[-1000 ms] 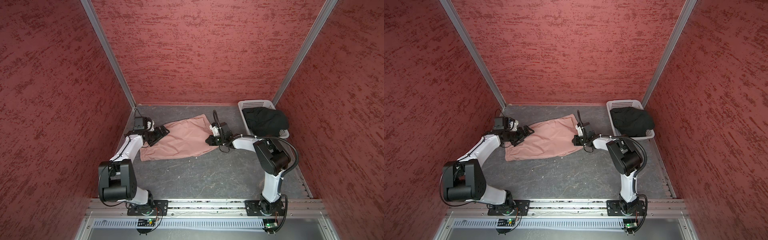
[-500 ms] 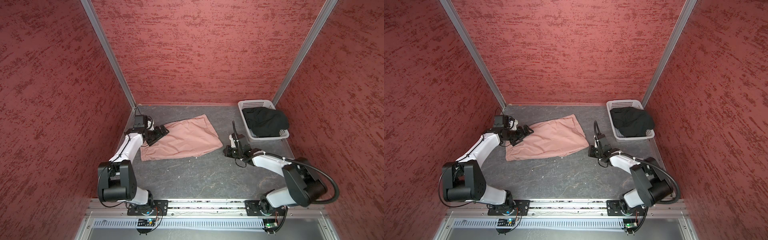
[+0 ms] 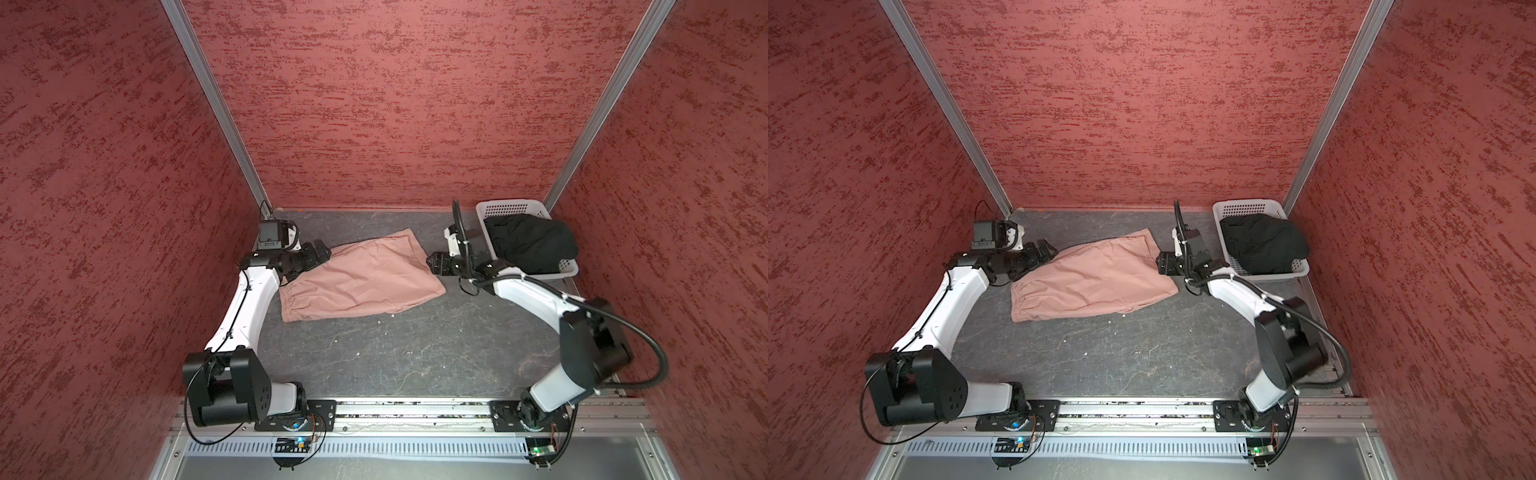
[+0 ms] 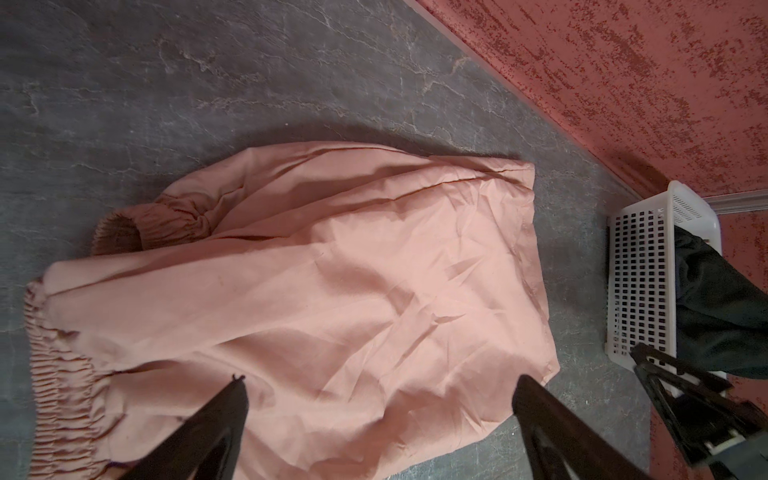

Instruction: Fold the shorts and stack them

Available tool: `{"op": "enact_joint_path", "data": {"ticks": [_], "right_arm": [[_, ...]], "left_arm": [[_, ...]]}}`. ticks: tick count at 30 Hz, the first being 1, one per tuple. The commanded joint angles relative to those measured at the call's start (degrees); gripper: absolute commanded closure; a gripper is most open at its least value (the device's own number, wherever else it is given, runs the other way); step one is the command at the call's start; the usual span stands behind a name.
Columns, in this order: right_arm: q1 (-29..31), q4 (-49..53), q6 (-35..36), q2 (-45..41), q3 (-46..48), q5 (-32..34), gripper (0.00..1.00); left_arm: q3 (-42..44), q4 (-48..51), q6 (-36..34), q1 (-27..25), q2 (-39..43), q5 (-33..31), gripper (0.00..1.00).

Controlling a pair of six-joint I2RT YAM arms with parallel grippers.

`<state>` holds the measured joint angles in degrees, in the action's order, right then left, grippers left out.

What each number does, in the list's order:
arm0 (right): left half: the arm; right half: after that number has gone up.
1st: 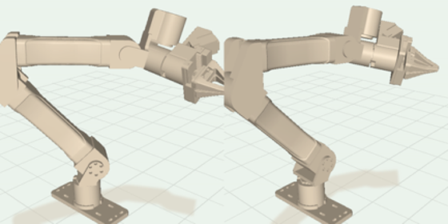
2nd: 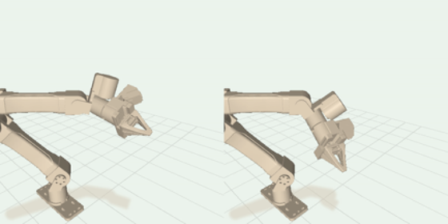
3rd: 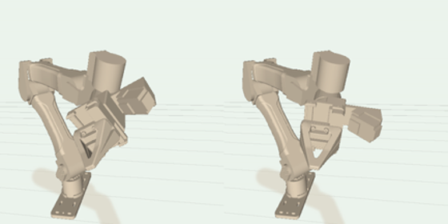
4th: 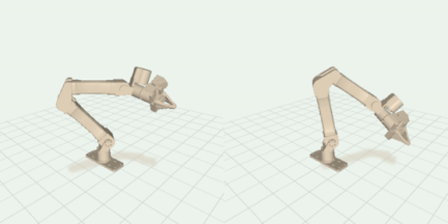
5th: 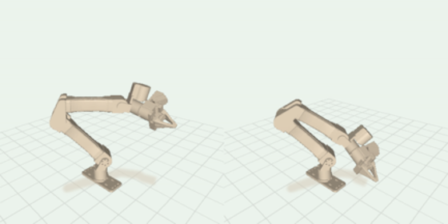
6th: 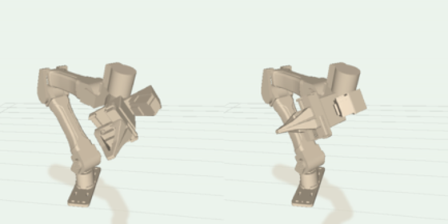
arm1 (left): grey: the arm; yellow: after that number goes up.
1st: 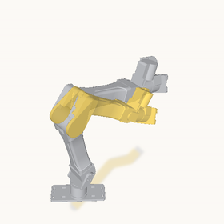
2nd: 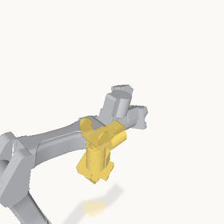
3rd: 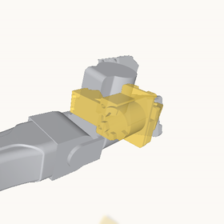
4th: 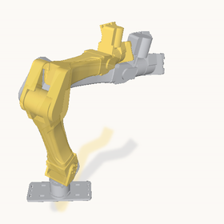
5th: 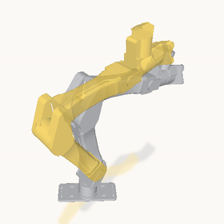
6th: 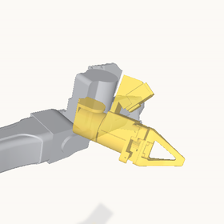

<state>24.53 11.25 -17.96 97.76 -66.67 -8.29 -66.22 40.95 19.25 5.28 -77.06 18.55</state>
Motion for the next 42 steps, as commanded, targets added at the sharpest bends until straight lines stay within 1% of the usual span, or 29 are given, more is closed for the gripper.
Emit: {"op": "enact_joint_path", "data": {"ticks": [1,5,9,13,16,17,19,21,22,24,27,29,31,33,34,37,42], "right_arm": [[-1.1,7.6,7.3,8.8,-7.6,-2.7,0.19],[-1.9,11.0,10.4,16.9,-14.4,-2.0,0.17],[-2.9,13.1,12.1,20.7,-17.3,-2.2,0.15],[-3.4,13.1,12.2,22.4,-17.3,-6.1,0.14],[-3.2,11.1,10.3,23.4,-15.8,-12.1,0.14],[-2.9,10.3,9.7,23.5,-15.0,-12.8,0.14],[-2.4,9.8,8.9,24.1,-13.6,-12.1,0.15],[-2.4,9.6,8.5,24.3,-12.7,-11.4,0.18],[-2.4,8.9,8.0,24.2,-12.0,-11.5,0.2],[-2.3,7.6,7.2,23.8,-11.0,-12.4,0.29],[-2.0,6.4,5.8,23.0,-10.4,-13.2,0.47],[-1.9,6.0,4.4,22.4,-10.2,-14.1,0.63],[-1.9,5.1,2.9,20.9,-9.1,-14.0,0.83],[-2.0,6.0,2.6,19.1,-8.1,-12.3,0.98],[-2.3,7.0,2.6,18.2,-7.7,-11.1,1.0],[-3.6,9.4,2.2,14.9,-5.4,-6.7,1.0],[-6.6,9.1,0.2,6.4,4.8,-3.0,1.0]], "left_arm": [[2.1,2.1,-0.1,1.1,3.8,-0.9,0.01],[5.7,1.3,1.0,3.0,7.8,0.5,0.01],[6.6,1.4,1.5,3.5,9.0,1.2,0.01],[5.7,2.7,1.5,3.6,9.3,2.6,0.01],[5.9,3.0,1.7,4.0,10.6,2.4,0.01],[6.0,2.9,1.8,4.2,11.0,2.5,0.01],[6.0,3.4,1.5,4.8,11.6,2.9,0.01],[5.7,4.1,1.1,5.4,11.8,3.1,0.0],[5.7,4.5,1.0,5.7,12.0,3.2,0.01],[5.6,4.7,0.9,6.3,12.1,4.0,0.01],[5.8,4.9,0.7,6.9,12.4,4.3,0.01],[6.3,4.7,0.5,7.3,12.1,4.3,0.01],[6.7,4.7,0.4,8.0,11.6,4.2,0.01],[6.9,4.4,0.4,8.4,10.8,4.5,0.01],[6.9,4.2,0.5,8.6,10.5,4.6,0.01],[7.0,3.6,0.8,8.3,9.5,5.0,0.01],[7.7,1.9,1.6,6.5,7.2,4.5,0.01]]}}
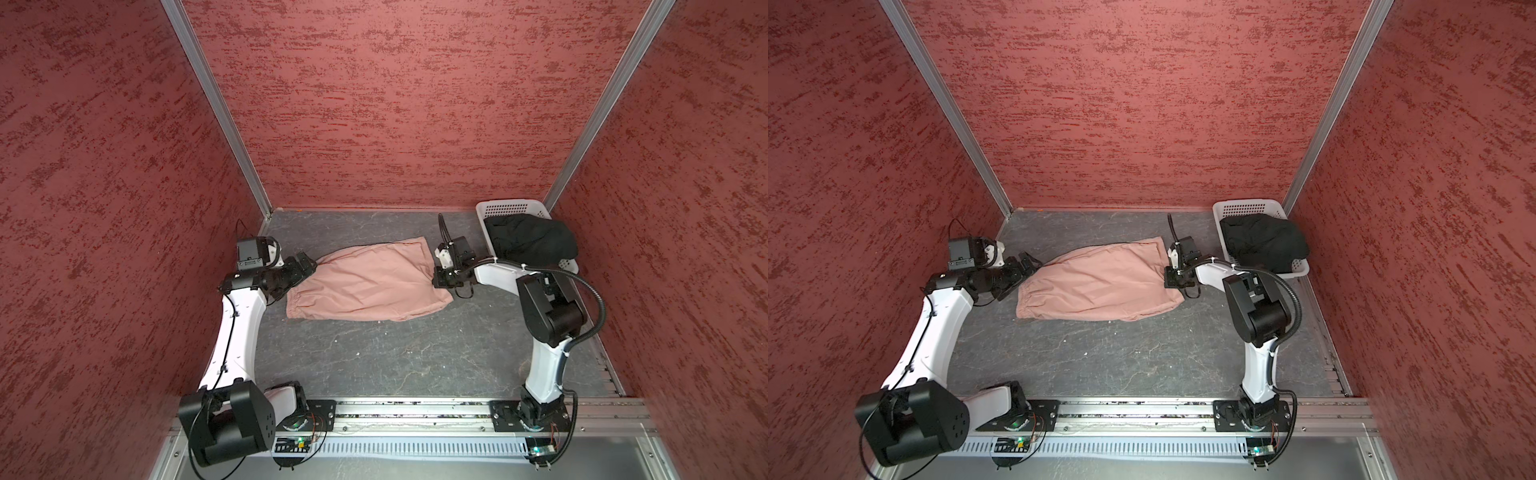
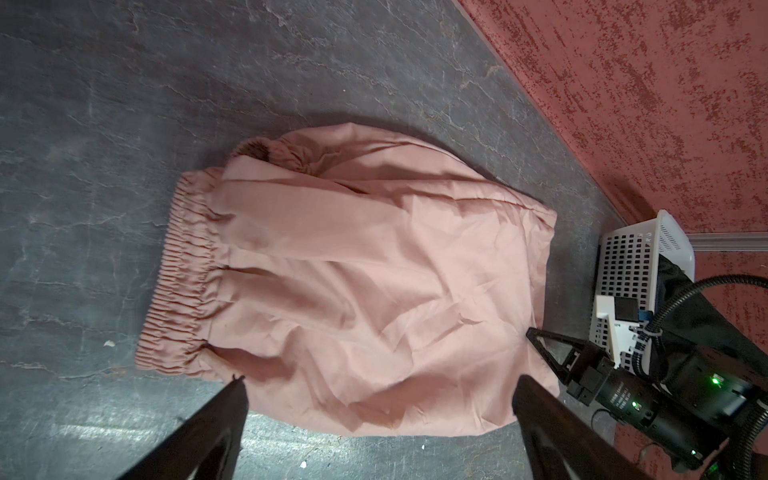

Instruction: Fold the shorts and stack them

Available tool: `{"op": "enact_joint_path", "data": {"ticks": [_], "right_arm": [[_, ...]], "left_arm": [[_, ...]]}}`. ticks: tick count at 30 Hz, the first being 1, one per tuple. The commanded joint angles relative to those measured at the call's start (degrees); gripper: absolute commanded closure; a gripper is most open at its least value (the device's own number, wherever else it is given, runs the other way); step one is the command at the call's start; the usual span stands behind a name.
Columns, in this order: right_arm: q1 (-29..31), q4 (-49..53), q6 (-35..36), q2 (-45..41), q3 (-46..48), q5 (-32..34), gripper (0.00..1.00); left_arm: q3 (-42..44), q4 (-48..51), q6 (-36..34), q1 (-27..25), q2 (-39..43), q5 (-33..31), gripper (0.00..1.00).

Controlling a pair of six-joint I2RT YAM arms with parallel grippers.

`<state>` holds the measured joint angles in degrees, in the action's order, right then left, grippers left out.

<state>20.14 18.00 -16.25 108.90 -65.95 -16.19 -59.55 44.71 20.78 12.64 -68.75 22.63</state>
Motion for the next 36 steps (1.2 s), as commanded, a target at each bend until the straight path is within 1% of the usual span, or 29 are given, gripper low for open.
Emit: {"op": "enact_joint_path", "data": {"ticks": [1,3,4,5,6,8,11,13,14,17,18,19,22,25,26,28,29,32,34,36], "right_arm": [[-2.8,2.3,-1.9,-6.4,6.1,5.3,1.0],[-4.0,2.0,-2.8,-10.3,10.7,5.9,1.0],[-4.4,1.8,-3.0,-11.8,12.1,6.1,0.95],[-4.7,1.7,-3.3,-13.4,13.8,6.6,0.68],[-4.7,1.8,-3.0,-14.8,14.4,6.9,0.59],[-4.7,2.8,-2.3,-16.9,14.3,7.2,0.5],[-4.6,4.8,-1.8,-21.7,12.0,8.7,0.48],[-4.5,5.0,-0.7,-25.0,10.2,8.4,0.47],[-4.4,4.6,-0.5,-25.4,9.1,7.8,0.46],[-3.6,-0.3,-0.1,-26.1,7.0,2.4,0.49],[-2.9,-2.0,-0.6,-25.9,6.4,1.3,0.52],[-2.2,-4.0,-1.2,-23.6,5.7,0.0,0.53],[-1.3,-10.8,-3.5,-19.7,4.9,-0.5,0.55],[-1.3,-9.9,-3.1,-14.5,0.8,2.9,0.47],[-1.3,-8.7,-2.1,-12.7,-1.1,5.7,0.42],[-1.7,-6.8,-0.3,-9.6,-4.0,10.1,0.3],[-2.2,-5.7,0.4,-7.7,-5.8,11.4,0.29],[-4.2,-4.2,1.1,-3.1,-9.3,12.1,0.29],[-5.2,-4.2,1.8,-1.3,-10.4,11.9,0.29],[-5.9,-3.6,2.8,0.4,-11.4,10.8,0.29]], "left_arm": [[1.3,-2.5,0.3,-1.1,-1.4,0.3,0.01],[1.6,-3.6,0.7,-1.3,-2.3,-0.2,0.01],[1.6,-3.9,0.6,-1.3,-2.9,-0.8,0.01],[1.4,-4.3,0.6,-1.3,-3.7,-1.4,0.01],[1.1,-5.0,0.6,-1.4,-4.6,-2.0,0.01],[0.9,-6.8,0.7,-1.8,-6.5,-2.2,0.01],[0.4,-10.2,-0.5,-4.1,-8.6,0.4,0.0],[0.4,-12.3,-1.4,-7.0,-8.8,0.1,0.07],[0.7,-13.9,-1.7,-8.6,-8.9,0.5,0.11],[2.1,-19.8,-1.5,-11.9,-9.9,3.2,0.3],[2.2,-20.9,-0.9,-12.3,-10.6,3.7,0.31],[2.1,-21.7,-0.5,-12.7,-11.7,4.0,0.31],[1.2,-24.1,-0.7,-14.2,-15.2,5.3,0.31],[-0.2,-25.0,-2.3,-16.1,-19.0,4.5,0.3],[-0.9,-24.9,-2.4,-16.3,-20.5,4.4,0.3],[-1.6,-26.2,-2.3,-16.7,-22.6,5.1,0.29],[-2.1,-26.9,-2.2,-17.0,-23.7,5.7,0.28],[-4.9,-25.0,-2.4,-17.9,-25.4,6.0,0.23],[-5.3,-24.1,-2.4,-18.2,-24.1,5.2,0.2],[-5.3,-23.0,-2.6,-18.0,-22.0,4.6,0.14]]}}
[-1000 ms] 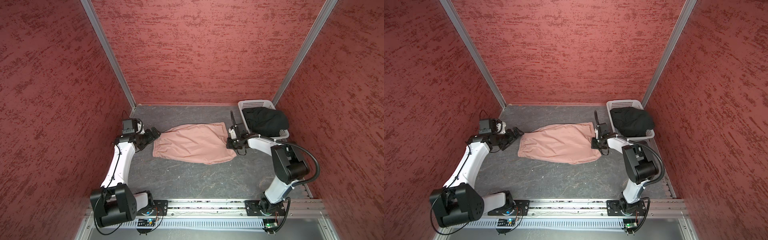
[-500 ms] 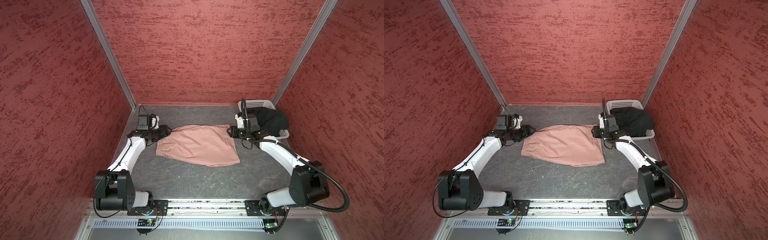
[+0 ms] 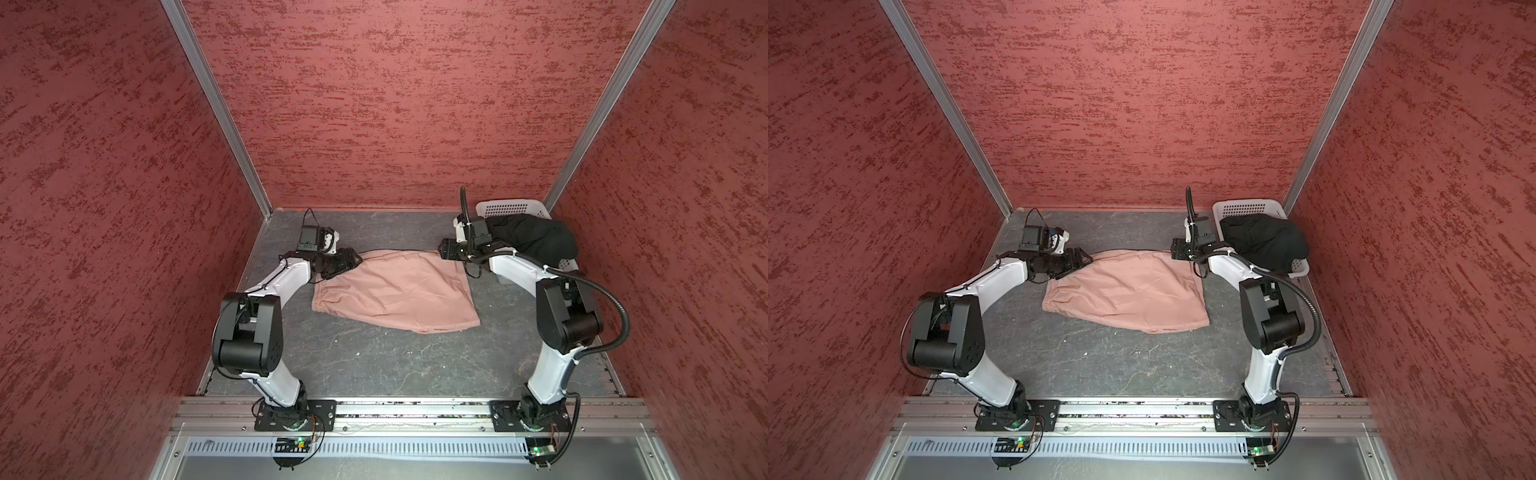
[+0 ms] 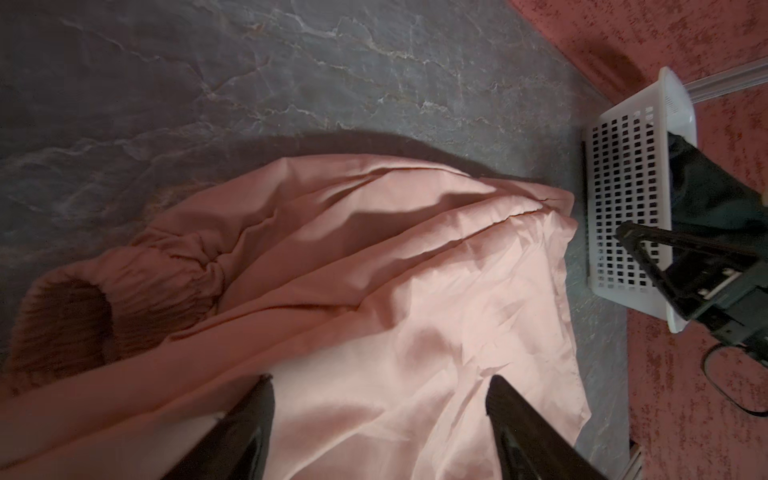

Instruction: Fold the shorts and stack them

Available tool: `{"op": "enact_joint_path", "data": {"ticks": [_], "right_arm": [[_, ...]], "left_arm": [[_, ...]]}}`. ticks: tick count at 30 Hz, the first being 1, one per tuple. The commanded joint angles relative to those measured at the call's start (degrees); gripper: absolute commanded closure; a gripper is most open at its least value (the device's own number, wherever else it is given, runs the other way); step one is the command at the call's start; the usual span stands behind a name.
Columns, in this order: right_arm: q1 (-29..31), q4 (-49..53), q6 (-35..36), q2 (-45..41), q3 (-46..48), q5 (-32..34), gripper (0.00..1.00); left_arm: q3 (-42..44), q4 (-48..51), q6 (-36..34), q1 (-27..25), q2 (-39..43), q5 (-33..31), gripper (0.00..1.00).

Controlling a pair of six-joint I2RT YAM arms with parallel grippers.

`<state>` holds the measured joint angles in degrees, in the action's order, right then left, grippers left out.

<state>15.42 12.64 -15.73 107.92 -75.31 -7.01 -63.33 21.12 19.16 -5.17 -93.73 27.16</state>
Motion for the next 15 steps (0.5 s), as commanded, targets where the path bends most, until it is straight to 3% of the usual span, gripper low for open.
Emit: {"op": "enact_joint_path", "data": {"ticks": [1,15], "right_arm": [[-1.3,2.0,2.7,2.0,-2.4,0.6,0.3],[-1.7,-1.3,4.9,5.8,0.5,-4.4,0.36]], "left_arm": [[-1.5,1.4,-1.2,0.0,4.2,-0.5,0.12],[1.3,6.0,-1.7,2.8,11.4,-2.9,0.08]]}}
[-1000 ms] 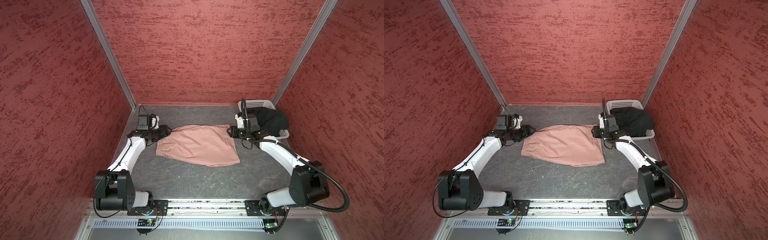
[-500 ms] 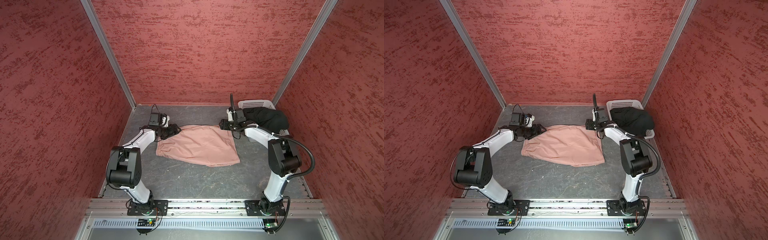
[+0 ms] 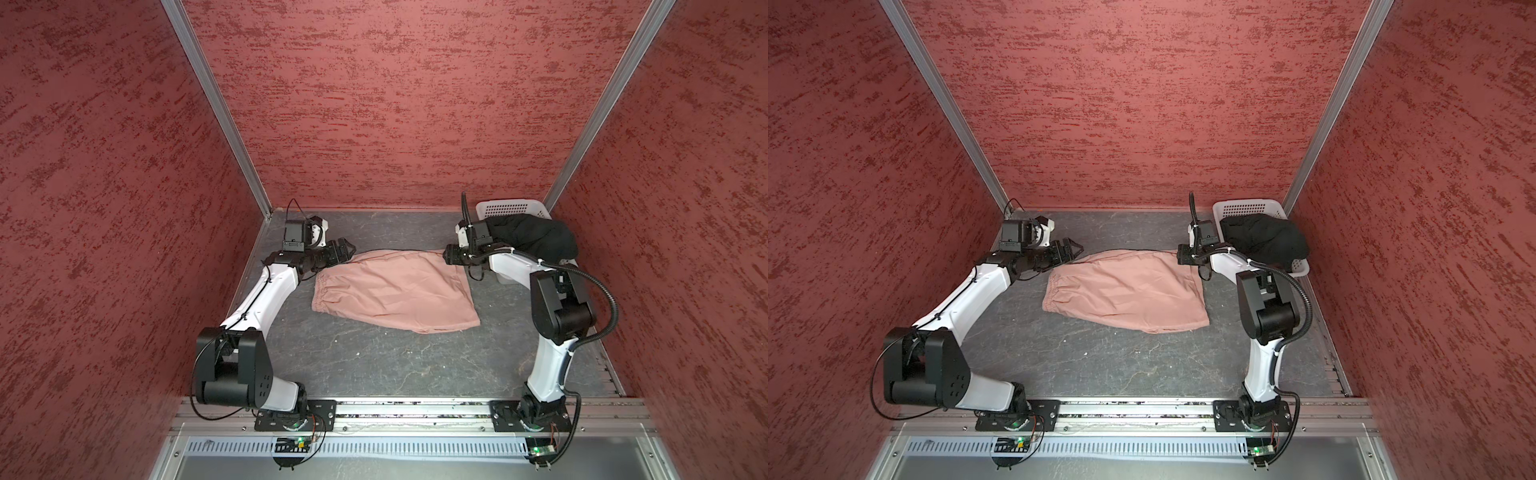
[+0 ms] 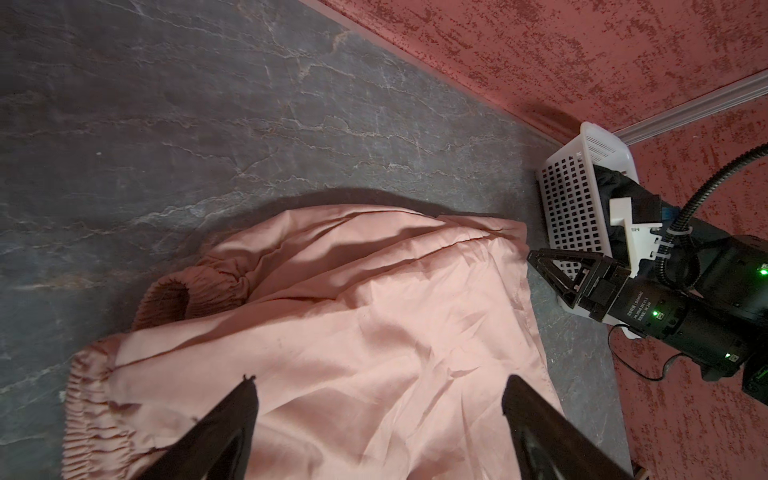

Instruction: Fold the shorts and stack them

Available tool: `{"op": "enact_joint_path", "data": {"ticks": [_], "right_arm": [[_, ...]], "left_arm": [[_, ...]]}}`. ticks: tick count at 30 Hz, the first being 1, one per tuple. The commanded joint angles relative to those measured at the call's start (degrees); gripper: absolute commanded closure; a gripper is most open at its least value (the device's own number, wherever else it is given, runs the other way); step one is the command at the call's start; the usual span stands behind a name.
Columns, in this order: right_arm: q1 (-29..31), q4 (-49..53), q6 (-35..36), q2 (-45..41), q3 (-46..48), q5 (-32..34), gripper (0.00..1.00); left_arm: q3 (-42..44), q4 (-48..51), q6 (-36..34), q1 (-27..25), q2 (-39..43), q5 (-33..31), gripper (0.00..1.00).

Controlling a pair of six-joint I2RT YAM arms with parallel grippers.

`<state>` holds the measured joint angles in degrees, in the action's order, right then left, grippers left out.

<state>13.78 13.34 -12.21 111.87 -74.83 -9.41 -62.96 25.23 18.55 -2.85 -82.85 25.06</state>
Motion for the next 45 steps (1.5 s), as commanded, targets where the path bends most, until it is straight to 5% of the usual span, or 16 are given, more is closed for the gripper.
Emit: {"op": "enact_joint_path", "data": {"ticks": [1,9,16,30,45], "right_arm": [[-0.3,-2.3,1.4,2.3,-0.2,-2.2,0.37],[-0.4,-4.7,1.6,4.8,-0.9,-6.8,0.57],[-0.4,-4.1,0.7,2.7,-0.6,-1.7,1.0],[-0.4,3.0,-0.3,-11.3,1.9,11.1,1.0],[-3.6,-0.6,-2.4,-3.3,1.0,9.7,1.0]], "left_arm": [[1.1,2.0,-1.1,0.6,0.6,-0.8,0.08],[1.3,3.0,-1.7,1.2,2.2,-1.2,0.08],[1.5,3.5,-2.2,2.0,2.7,-1.1,0.08],[2.5,1.0,-2.3,1.7,0.2,-2.2,0.07],[-0.1,-6.9,-1.5,-4.5,-8.7,1.3,0.06]]}}
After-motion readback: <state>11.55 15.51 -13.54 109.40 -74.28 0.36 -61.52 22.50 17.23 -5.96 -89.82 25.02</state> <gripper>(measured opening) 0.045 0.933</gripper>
